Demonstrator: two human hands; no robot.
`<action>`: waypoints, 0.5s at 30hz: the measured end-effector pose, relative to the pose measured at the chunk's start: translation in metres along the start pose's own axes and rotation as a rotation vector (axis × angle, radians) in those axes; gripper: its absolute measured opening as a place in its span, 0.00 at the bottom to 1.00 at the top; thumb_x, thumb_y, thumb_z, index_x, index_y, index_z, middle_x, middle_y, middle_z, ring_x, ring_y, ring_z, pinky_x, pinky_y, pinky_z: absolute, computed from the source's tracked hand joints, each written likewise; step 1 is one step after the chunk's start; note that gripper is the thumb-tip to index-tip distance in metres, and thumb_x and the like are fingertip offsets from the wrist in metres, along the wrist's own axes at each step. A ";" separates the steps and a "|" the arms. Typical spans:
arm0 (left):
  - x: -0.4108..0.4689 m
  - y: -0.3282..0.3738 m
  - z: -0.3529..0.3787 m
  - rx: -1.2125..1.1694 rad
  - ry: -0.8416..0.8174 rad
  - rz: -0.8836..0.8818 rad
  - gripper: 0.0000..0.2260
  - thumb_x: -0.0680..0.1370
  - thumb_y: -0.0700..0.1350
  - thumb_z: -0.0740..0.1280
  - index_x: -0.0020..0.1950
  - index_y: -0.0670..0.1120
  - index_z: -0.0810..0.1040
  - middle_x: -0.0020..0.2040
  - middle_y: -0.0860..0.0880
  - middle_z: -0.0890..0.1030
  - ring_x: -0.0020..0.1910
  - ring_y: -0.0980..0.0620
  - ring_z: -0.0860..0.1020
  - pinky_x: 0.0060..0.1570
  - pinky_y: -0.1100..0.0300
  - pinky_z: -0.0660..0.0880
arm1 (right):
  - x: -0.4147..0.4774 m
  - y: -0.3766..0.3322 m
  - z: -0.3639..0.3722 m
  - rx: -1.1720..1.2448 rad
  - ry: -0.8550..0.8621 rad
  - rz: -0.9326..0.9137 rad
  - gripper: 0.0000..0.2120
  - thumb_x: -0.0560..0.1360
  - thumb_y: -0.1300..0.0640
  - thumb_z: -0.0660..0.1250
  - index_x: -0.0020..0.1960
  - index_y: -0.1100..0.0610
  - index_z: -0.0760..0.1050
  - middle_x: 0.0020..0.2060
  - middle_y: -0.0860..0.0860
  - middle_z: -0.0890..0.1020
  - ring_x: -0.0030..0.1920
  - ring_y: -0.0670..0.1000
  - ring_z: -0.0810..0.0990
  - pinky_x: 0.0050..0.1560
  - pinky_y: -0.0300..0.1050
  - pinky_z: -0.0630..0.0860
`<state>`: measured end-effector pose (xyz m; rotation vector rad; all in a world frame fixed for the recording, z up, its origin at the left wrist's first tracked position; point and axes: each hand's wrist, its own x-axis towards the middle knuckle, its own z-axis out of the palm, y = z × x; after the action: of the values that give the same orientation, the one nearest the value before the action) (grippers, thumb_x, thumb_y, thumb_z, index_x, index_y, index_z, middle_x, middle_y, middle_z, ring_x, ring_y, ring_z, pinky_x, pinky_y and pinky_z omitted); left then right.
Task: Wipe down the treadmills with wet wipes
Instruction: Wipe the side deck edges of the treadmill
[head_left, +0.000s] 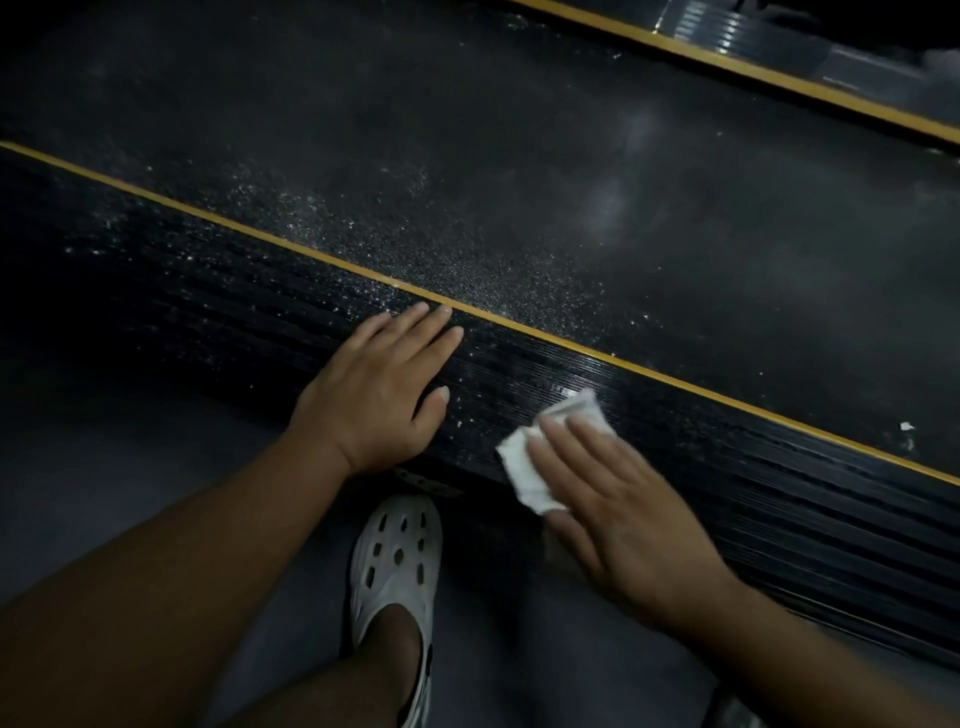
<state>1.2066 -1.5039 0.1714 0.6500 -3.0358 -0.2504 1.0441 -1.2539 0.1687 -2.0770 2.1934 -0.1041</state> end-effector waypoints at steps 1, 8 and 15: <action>-0.001 0.000 0.000 -0.002 0.000 -0.004 0.31 0.80 0.58 0.48 0.82 0.47 0.60 0.82 0.48 0.56 0.82 0.50 0.53 0.80 0.48 0.51 | -0.004 0.010 0.000 0.000 0.018 0.056 0.29 0.85 0.41 0.47 0.81 0.54 0.58 0.80 0.52 0.59 0.80 0.54 0.56 0.76 0.58 0.61; 0.003 0.001 -0.003 -0.009 0.005 0.011 0.31 0.79 0.56 0.49 0.80 0.46 0.64 0.81 0.46 0.60 0.81 0.48 0.57 0.79 0.47 0.53 | 0.063 -0.049 0.006 0.035 0.081 0.107 0.29 0.85 0.43 0.46 0.79 0.57 0.62 0.79 0.56 0.63 0.79 0.59 0.59 0.77 0.58 0.59; 0.001 0.000 -0.002 -0.004 -0.010 0.008 0.31 0.80 0.57 0.47 0.81 0.47 0.60 0.82 0.47 0.57 0.81 0.49 0.54 0.79 0.48 0.52 | 0.066 0.018 -0.005 0.029 0.044 0.379 0.34 0.82 0.38 0.39 0.82 0.56 0.52 0.81 0.54 0.54 0.81 0.56 0.50 0.80 0.52 0.48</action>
<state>1.2057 -1.5045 0.1734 0.6378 -3.0460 -0.2595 1.0226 -1.3189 0.1686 -1.6211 2.5477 -0.1452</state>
